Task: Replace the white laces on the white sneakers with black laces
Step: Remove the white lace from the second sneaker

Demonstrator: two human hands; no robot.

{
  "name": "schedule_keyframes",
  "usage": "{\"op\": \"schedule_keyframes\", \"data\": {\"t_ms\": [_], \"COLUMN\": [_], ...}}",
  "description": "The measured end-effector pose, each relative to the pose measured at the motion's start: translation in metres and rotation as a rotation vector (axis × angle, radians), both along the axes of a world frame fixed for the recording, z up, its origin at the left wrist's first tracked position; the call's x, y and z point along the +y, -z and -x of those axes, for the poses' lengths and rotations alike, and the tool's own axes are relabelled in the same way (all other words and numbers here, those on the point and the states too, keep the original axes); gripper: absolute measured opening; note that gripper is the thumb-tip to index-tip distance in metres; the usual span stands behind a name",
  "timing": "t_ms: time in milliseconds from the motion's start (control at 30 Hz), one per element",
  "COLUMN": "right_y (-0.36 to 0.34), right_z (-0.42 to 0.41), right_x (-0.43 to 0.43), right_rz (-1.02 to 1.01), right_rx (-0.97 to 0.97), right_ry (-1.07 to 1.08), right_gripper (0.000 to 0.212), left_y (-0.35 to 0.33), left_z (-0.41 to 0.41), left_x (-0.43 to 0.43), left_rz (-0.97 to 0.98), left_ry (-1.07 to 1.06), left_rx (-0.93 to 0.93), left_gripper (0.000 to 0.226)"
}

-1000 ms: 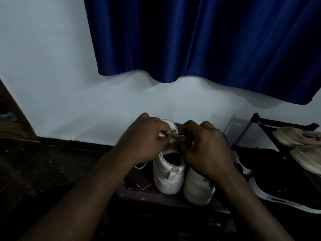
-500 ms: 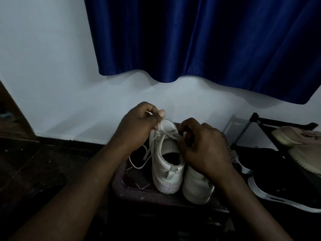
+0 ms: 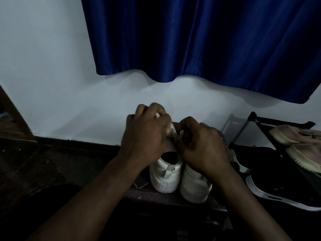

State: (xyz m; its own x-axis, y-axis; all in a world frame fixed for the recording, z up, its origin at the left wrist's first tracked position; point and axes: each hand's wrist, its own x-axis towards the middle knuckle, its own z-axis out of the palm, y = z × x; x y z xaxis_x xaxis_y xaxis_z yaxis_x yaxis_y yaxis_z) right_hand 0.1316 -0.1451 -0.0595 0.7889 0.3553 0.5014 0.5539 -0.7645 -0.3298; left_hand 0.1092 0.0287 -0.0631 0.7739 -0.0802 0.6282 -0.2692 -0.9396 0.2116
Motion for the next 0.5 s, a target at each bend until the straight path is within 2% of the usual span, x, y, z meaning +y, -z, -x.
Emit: {"op": "schedule_keyframes", "data": {"t_ms": [67,100,200,233,267,333,367,500], "right_y": [0.000,0.000,0.000,0.000,0.000,0.000,0.000,0.001], "right_z": [0.000,0.000,0.001,0.001,0.001,0.001,0.001,0.000], "right_x": [0.000,0.000,-0.001,-0.001,-0.001,-0.001,0.000,0.000], "right_rz": [0.001,0.002,0.014,0.017,0.019,0.014,0.012,0.002], "right_rx": [0.004,0.004,0.013,0.016,0.017,0.016,0.015,-0.005], "right_ry": [0.002,0.003,0.007,0.008,0.006,-0.001,-0.001,0.012], "right_gripper": [0.021,0.021,0.022,0.023,0.024,0.022,0.021,0.022], "left_y": [-0.004,-0.006,-0.013,-0.015,-0.017,-0.019,-0.020,-0.019], "left_z": [-0.004,-0.007,-0.014,-0.013,-0.011,-0.009,-0.007,-0.004], "left_x": [0.003,0.008,0.017,0.016,0.015,0.011,0.009,0.008], "left_rz": [0.251,0.475,1.445,1.651,1.704,1.557,1.405,0.506], "left_ry": [-0.130,-0.181,-0.119,-0.067,-0.042,0.010,0.038,0.100], "left_rx": [-0.104,-0.100,0.093,0.157,0.202,0.234,0.233,0.257], "left_gripper": [0.016,0.016,0.021,0.022,0.022,0.019,0.018,0.005]}}
